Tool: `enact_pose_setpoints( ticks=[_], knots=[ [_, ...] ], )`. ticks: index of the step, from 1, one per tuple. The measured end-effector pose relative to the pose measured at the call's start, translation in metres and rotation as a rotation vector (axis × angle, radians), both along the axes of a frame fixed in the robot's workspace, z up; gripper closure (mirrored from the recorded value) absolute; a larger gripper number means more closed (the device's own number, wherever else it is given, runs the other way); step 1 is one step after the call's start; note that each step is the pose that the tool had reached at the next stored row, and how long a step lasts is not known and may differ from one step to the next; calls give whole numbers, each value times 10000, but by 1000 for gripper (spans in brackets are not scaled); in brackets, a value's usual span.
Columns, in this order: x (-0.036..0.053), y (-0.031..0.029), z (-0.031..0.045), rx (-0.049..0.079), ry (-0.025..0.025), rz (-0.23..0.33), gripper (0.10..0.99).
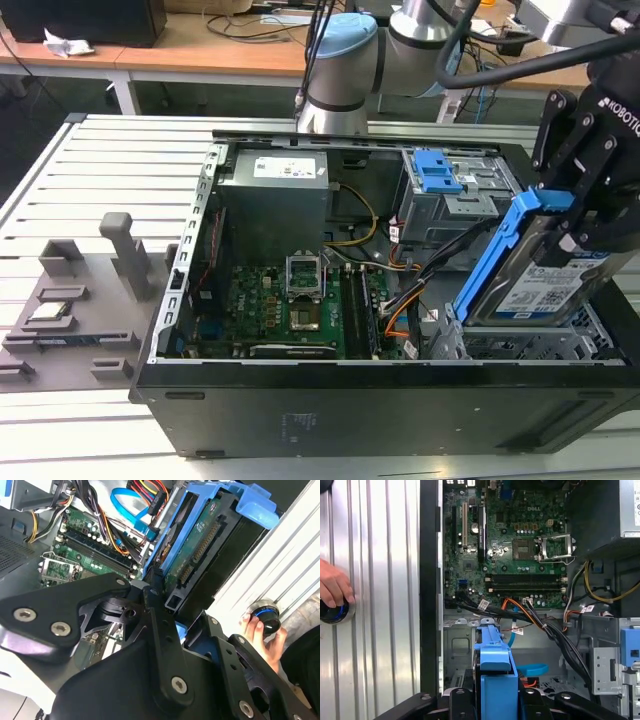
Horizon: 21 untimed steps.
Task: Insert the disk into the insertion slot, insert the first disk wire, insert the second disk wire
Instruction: 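Insert the disk into the insertion slot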
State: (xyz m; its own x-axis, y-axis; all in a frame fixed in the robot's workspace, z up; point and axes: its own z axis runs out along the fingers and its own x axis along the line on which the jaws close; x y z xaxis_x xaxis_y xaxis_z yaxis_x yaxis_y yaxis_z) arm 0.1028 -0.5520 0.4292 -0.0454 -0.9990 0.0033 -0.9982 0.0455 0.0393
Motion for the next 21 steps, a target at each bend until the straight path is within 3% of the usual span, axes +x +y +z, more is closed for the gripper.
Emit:
enact_pose_setpoints(
  ticks=[21],
  knots=[
    [0, 0, -235, 2, 0, 0, 722]
  ],
)
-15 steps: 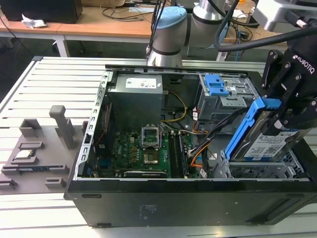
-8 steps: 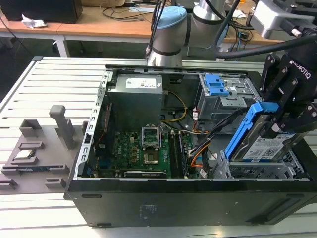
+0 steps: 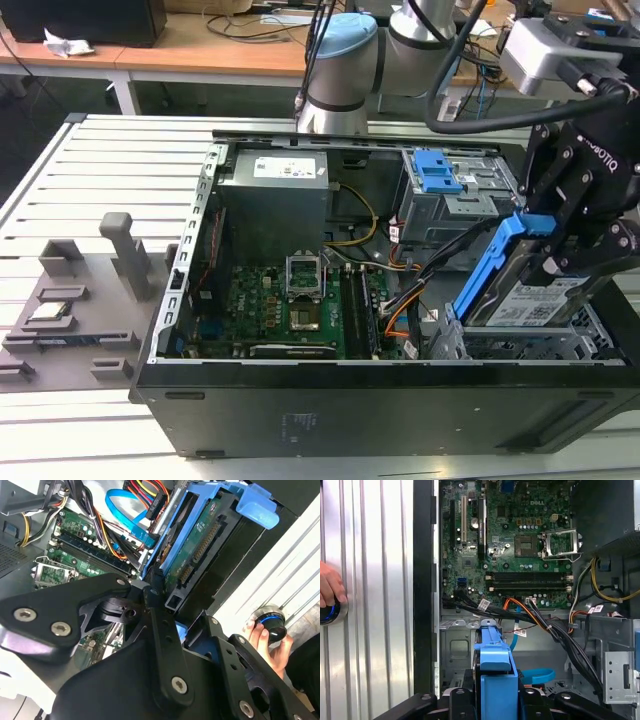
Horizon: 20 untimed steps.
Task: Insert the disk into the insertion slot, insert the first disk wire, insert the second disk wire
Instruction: 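Insert the disk into the insertion slot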
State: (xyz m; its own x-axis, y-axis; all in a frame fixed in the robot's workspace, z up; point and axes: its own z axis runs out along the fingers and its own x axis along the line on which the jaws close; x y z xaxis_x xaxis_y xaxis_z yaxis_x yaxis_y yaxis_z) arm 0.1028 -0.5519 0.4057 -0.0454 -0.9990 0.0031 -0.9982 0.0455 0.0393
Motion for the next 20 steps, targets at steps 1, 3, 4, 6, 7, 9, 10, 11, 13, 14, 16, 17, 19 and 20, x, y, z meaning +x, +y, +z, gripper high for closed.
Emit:
enact_pose_setpoints(
  ticks=[1, 3, 4, 6, 7, 9, 10, 11, 13, 14, 16, 17, 19, 20],
  knots=[
    [0, 0, -9, 0, 0, 0, 722],
    [0, 0, -19, -2, 0, 0, 722],
    [0, 0, -32, 0, 0, 0, 722],
    [0, 0, -60, -3, 0, 0, 722],
    [0, 0, -62, -3, 0, 0, 722],
    [0, 0, -64, -2, 0, 0, 722],
    [0, 0, -65, -2, 1, 0, 710],
    [0, 0, -66, -3, 1, 0, 647],
    [0, 0, -66, -2, 0, 0, 647],
    [0, 0, -67, 0, 0, 0, 647],
    [0, 0, -66, -1, 0, 0, 851],
    [0, 0, -66, 0, 0, 0, 851],
    [0, 0, -66, 0, 1, 0, 973],
    [0, 0, -65, -1, 0, 0, 980]
  ],
)
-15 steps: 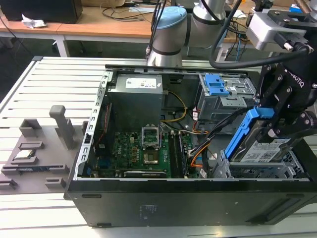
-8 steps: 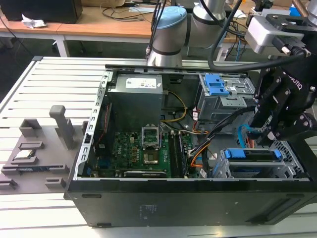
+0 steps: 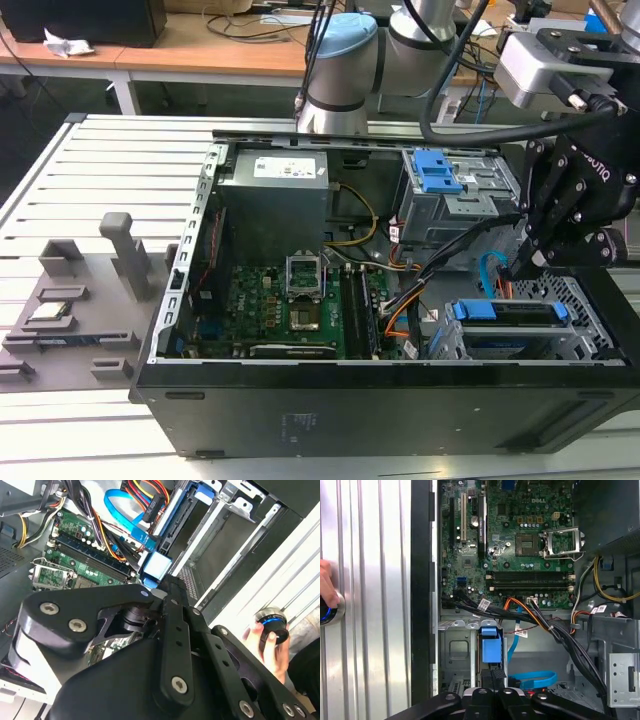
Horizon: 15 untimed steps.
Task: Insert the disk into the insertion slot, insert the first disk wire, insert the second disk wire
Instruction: 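Insert the disk into the insertion slot, then insert the first disk wire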
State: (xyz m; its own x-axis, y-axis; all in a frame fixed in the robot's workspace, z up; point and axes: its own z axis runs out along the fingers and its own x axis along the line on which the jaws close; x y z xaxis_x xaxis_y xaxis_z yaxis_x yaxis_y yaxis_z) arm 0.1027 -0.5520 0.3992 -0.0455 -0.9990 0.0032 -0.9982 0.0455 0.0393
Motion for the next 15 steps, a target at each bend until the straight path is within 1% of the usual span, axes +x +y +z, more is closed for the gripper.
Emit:
enact_pose_setpoints(
  ticks=[8, 10, 11, 14, 15],
  knots=[
    [1, 0, 1, 0, 0, 1, 980],
    [93, 43, -26, 0, 2, 0, 980],
    [158, 89, -43, -5, 5, 1, 980],
    [265, 176, -101, -25, 19, 0, 980],
    [329, 236, -140, -39, 29, 1, 980]
  ],
)
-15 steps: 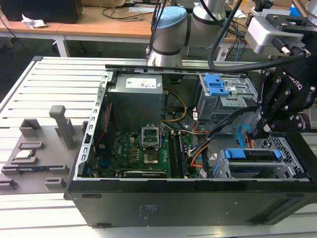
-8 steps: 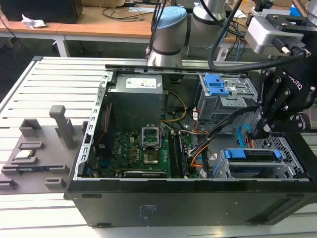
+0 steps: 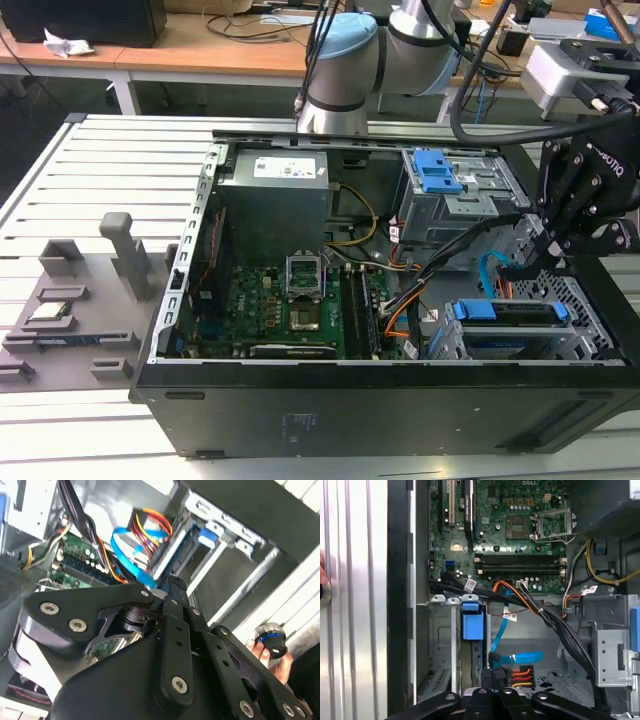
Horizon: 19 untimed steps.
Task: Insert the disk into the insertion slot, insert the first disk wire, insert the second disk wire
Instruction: 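Insert the first disk wire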
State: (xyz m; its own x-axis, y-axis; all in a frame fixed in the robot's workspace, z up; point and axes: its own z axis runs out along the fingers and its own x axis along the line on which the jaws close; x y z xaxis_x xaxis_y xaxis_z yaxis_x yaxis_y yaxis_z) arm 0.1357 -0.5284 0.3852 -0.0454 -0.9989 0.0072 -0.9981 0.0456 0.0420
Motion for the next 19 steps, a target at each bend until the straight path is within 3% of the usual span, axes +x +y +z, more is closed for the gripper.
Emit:
enact_pose_setpoints(
  ticks=[4, 6, 9, 16, 19],
  knots=[
    [94, 99, -91, -17, 15, -1, 980],
    [110, 121, -134, -21, 16, 0, 980],
    [110, 137, -182, -23, 16, -2, 980],
    [111, 137, -185, -24, 16, -1, 980],
    [111, 138, -187, -24, 16, -1, 918]
  ],
)
